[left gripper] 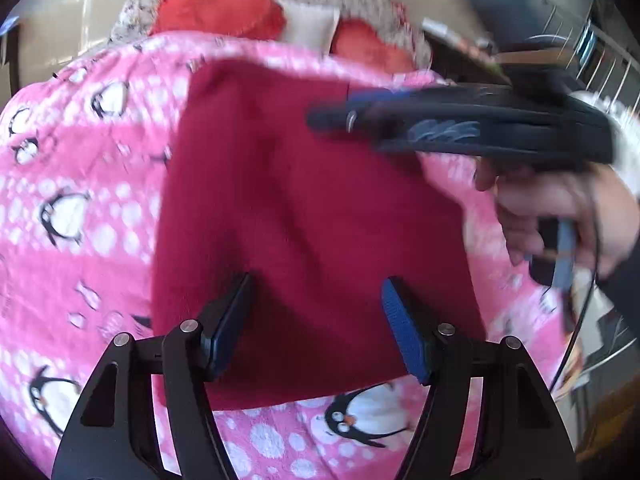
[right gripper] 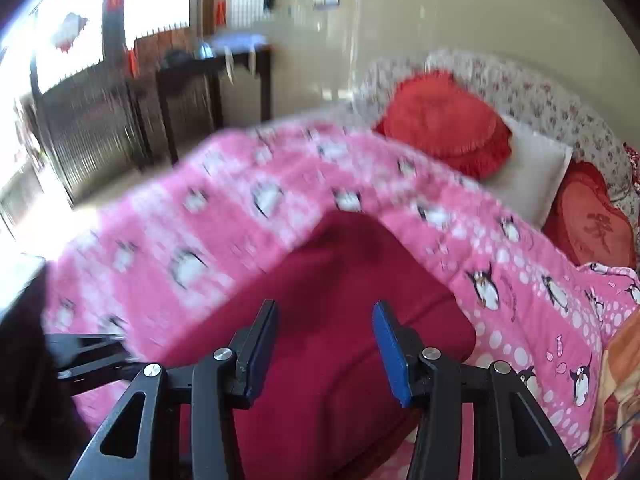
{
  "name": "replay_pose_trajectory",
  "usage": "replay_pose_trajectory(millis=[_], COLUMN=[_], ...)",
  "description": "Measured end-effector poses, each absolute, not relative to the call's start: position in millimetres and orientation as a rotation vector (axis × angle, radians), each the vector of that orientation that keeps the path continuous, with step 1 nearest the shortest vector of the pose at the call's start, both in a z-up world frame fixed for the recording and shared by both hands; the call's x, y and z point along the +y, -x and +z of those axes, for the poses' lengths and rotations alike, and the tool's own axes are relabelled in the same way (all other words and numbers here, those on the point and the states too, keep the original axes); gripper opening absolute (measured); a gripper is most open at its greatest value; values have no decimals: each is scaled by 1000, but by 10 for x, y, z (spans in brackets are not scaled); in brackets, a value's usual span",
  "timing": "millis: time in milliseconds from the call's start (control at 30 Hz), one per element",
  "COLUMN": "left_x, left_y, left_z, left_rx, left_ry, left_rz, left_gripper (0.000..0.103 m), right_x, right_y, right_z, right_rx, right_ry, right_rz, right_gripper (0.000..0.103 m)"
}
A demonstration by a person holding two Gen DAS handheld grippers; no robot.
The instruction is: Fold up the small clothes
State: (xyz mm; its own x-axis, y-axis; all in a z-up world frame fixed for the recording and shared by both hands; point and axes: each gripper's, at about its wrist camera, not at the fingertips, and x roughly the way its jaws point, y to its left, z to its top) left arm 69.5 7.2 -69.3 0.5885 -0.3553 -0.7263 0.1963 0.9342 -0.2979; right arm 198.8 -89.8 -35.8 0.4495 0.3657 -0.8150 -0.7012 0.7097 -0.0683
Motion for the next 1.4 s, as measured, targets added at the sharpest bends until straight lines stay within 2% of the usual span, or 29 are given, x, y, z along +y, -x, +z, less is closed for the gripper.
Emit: replay_pose_trajectory(millis=[33, 167, 367, 400, 533, 800, 867, 900, 1100, 1400], left_x=[9, -221, -293, -306, -317, -394, -402, -407, -413, -389], left_y=[-693, -770, -796, -801, -803, -726, -720, -717, -700, -691], left_z=[-694, -674, -727, -732, -732, -701, -702, -702, -697, -689], left_rx=[884, 929, 958, 958, 960, 968, 970, 971, 973, 966], left_ry=[166, 58, 38, 31, 28, 18, 15, 15, 18, 46], left_rz=[-316, -220, -158, -152, -141, -126, -118, -114, -98, -101], left_gripper=[67, 69, 71, 71, 71, 71, 71, 71, 71, 74], right_x=[-1001, -1232, -1249, -1308, -1657, -2095, -2107, -2095, -1953, -2011], right_y=[-2148, -2185, -1855, -1733, -1227, -389, -315, -366, -333, -351], right_z=[-647, -792, -308, -234, -196, -853, -841, -860, -903, -913], right_rx=[969, 938, 873, 845, 826, 919, 858, 877, 859, 872], right_ry=[442, 313, 322, 321, 267, 122, 120, 121, 220, 180], right_rz=[633, 658, 585, 538, 304, 245, 258, 251, 201, 213], right_gripper=[44, 44, 44, 45, 63, 65, 66, 69, 72, 75])
